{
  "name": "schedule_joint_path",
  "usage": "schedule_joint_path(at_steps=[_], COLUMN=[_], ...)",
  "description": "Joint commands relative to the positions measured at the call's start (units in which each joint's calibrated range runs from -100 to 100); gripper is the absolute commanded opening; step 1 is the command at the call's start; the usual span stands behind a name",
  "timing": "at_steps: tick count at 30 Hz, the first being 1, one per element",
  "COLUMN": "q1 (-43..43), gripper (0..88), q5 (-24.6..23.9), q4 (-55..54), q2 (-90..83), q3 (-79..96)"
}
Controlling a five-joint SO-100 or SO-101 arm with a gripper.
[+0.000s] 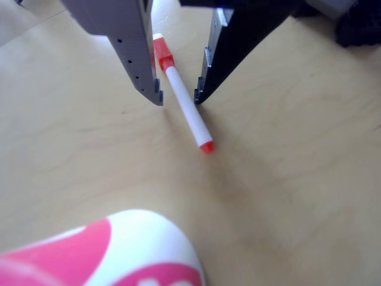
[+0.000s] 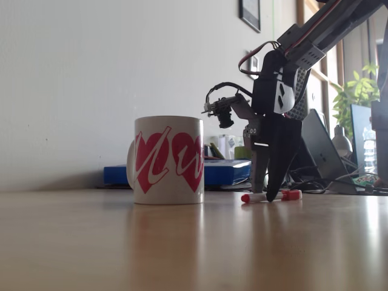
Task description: Grab the pen and place it in the cup.
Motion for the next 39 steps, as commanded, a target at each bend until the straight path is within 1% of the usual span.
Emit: schedule_joint_path(at_steps=[1,4,16,18,21,32,35,39], q1=[0.7,0.6,0.3,0.2,0.2,1.2,2.3,5.0], gripper=[14.5,14.5,14.4,11.5,1.0,1.2,1.1,1.1], q5=[1.5,2.8,2.8,2.8,2.8,2.7,2.4,2.1], q4=[1.1,1.6,1.6,1.7,1.7,1.1,1.6,1.6], q2=[1.1,1.1,1.1,1.1,1.1,-0.5,-4.9,-15.2], q3=[1.7,2.6,2.7,2.8,2.8,2.8,1.9,1.8])
